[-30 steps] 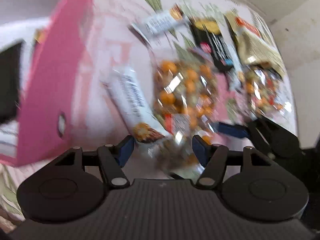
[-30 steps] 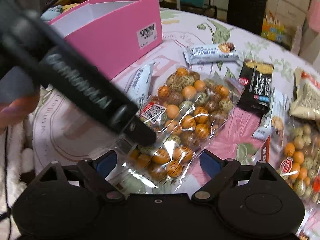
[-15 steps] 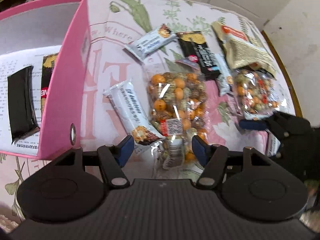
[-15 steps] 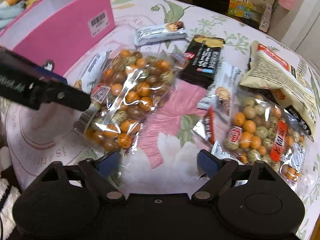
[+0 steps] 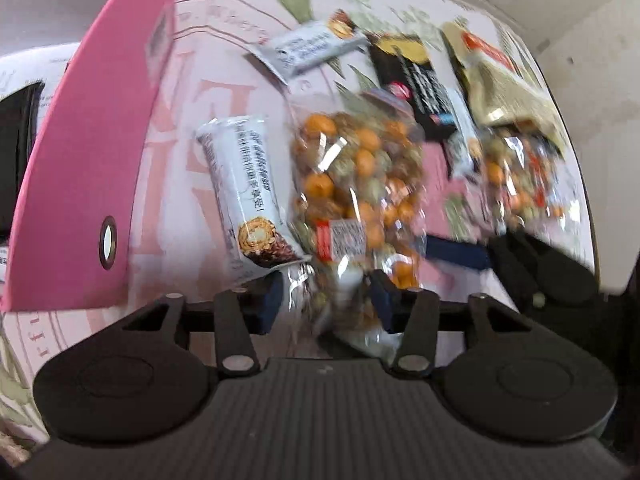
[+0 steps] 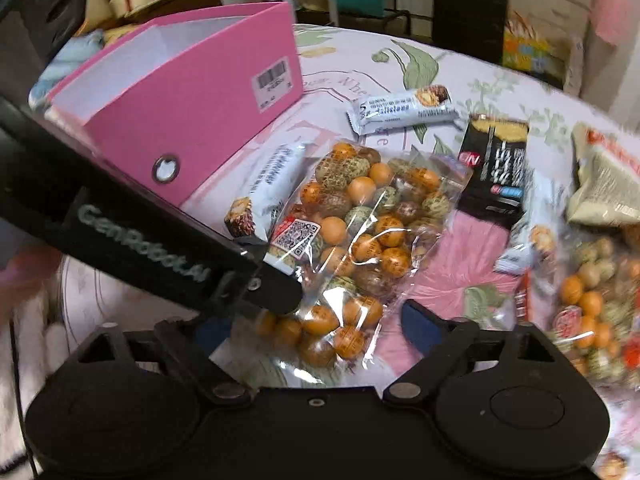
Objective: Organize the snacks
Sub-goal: 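Grasp the clear bag of orange coated nuts with the left gripper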
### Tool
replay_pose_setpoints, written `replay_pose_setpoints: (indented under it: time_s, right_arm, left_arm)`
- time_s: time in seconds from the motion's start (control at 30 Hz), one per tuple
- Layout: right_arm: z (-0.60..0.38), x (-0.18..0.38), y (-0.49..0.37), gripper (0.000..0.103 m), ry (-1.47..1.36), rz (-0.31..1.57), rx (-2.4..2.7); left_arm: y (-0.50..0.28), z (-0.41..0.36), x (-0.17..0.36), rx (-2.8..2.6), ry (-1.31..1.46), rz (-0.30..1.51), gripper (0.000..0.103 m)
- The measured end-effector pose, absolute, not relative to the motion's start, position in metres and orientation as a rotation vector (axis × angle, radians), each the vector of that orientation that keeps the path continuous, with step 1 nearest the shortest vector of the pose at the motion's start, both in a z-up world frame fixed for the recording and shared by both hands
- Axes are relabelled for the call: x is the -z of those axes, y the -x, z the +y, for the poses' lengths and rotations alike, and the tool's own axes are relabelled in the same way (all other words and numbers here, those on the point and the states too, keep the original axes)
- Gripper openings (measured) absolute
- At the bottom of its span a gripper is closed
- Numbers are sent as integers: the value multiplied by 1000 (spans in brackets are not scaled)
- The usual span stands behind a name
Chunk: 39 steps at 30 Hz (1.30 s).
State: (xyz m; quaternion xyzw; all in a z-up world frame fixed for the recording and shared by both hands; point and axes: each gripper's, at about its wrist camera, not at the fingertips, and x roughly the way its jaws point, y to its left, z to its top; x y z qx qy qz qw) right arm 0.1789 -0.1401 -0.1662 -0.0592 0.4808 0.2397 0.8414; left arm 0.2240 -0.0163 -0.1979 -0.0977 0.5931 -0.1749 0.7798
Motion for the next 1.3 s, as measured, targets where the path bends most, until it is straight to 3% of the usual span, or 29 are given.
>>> replay_pose_setpoints:
  time_s: [0.37, 0.6, 0.9, 1.3]
  right_arm:
    - [-126, 178, -186, 103, 147, 903, -361]
    - [-126, 170, -180, 87, 156, 882, -345]
    - [-124, 150, -161, 85, 157, 963, -352]
    - [-108, 131, -108, 83, 232, 887, -349]
  left_arm:
    - [-234, -35, 201, 416, 146, 1237, 52]
    - [-228, -33, 198, 439, 138, 1231, 48]
    - [-208, -26, 186, 514, 149, 1326, 48]
    - [-168, -17, 162, 540, 107, 1297, 48]
